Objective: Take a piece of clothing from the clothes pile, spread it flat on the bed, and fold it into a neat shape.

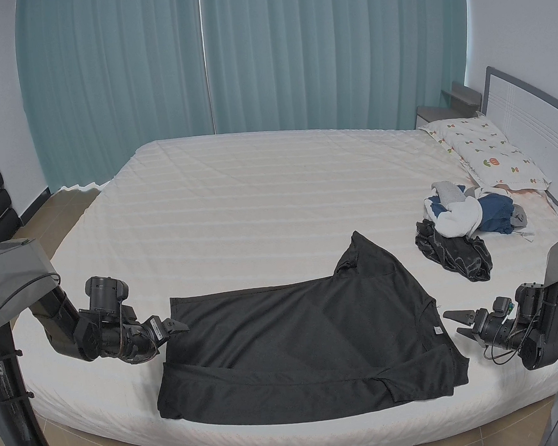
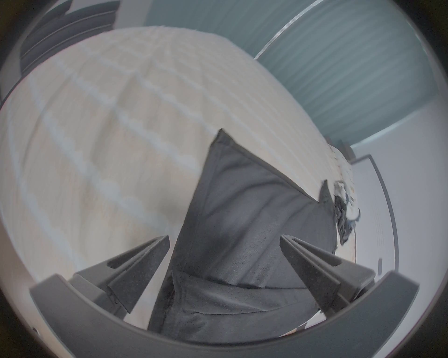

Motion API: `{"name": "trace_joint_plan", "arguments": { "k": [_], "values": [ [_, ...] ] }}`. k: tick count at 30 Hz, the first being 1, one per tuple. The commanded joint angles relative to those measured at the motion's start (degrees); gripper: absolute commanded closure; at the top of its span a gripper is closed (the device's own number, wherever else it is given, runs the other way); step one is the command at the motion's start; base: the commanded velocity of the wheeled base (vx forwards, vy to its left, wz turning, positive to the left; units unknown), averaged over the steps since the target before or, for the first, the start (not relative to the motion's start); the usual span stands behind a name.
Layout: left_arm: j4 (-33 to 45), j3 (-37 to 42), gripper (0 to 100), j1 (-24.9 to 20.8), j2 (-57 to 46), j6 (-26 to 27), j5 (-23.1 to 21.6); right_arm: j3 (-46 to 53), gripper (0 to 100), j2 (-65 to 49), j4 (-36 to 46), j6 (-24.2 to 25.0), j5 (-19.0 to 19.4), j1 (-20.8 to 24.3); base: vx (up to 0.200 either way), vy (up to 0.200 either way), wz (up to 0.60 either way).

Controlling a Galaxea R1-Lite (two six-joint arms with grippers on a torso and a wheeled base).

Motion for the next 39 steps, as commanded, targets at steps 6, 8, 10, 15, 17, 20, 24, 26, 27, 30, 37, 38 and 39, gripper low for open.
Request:
{"name": "trace_joint_plan", "arguments": {
  "k": [6, 8, 10, 15, 17, 20, 24, 26, 27, 30, 37, 38, 39],
  "values": [
    [-12.11, 10.66, 0, 4.28, 1.41, 11.84, -10.18, 1.24, 0, 0.20, -0.76, -1.44, 0.67, 0.29, 0.000, 0.000, 0.00],
    [-13.08, 10.92, 0, 4.72, 1.67, 14.30, -12.65, 1.24, 0, 0.20, -0.76, -1.44, 0.75, 0.21, 0.000, 0.000, 0.00],
    [-13.87, 10.92, 0, 4.72, 2.29, 16.14, -13.00, 1.33, 0, 0.20, -0.67, -1.44, 0.75, 0.21, 0.000, 0.000, 0.00],
    [-15.54, 11.01, 0, 4.37, 4.66, 21.68, -13.35, 1.33, 0, 0.29, -0.67, -1.44, 0.75, 0.29, 0.000, 0.000, 0.00],
    [-16.07, 11.10, 0, 4.37, 5.19, 22.82, -13.44, 1.33, 0, 0.37, -0.67, -1.44, 0.75, 0.38, 0.000, 0.000, 0.00],
    [-16.33, 11.71, 0, 4.28, 5.28, 23.26, -13.52, 1.33, 0, 0.46, -0.67, -1.44, 0.75, 0.38, 0.000, 0.000, 0.00],
    [-17.91, 12.68, 0, 4.19, 5.28, 23.35, -14.49, 1.41, 0, 0.46, -0.67, -1.53, 0.84, 0.38, 0.000, 0.000, 0.00],
    [-19.50, 13.56, 0, 4.19, 5.19, 23.35, -14.67, 1.59, 0, 0.46, -0.67, -1.71, 0.84, 0.38, 0.000, 0.000, 0.00],
    [-20.81, 14.26, 0, 4.19, 5.28, 23.26, -14.84, 1.59, 0, 0.46, -0.67, -1.80, 0.93, 0.38, 0.000, 0.000, 0.00],
    [-23.01, 14.88, 0, 4.19, 6.24, 23.35, -15.19, 1.59, 0, 0.73, -0.76, -1.80, 0.93, 0.38, 0.000, 0.000, 0.00],
    [-25.30, 15.58, 0, 3.05, 7.56, 23.35, -15.02, 1.77, 0, 0.64, -0.76, -1.80, 2.51, 0.29, 0.000, 0.000, 0.00],
    [-25.38, 15.49, 0, 2.96, 7.74, 23.35, -14.84, 1.85, 0, 0.55, -0.76, -1.80, 2.60, 0.38, 0.000, 0.000, 0.00],
    [-25.30, 15.49, 100, 2.87, 7.74, 23.35, -14.84, 1.94, 0, 0.46, -0.76, -1.80, 2.60, 0.38, 0.000, 0.000, 0.00]
  ]
}}
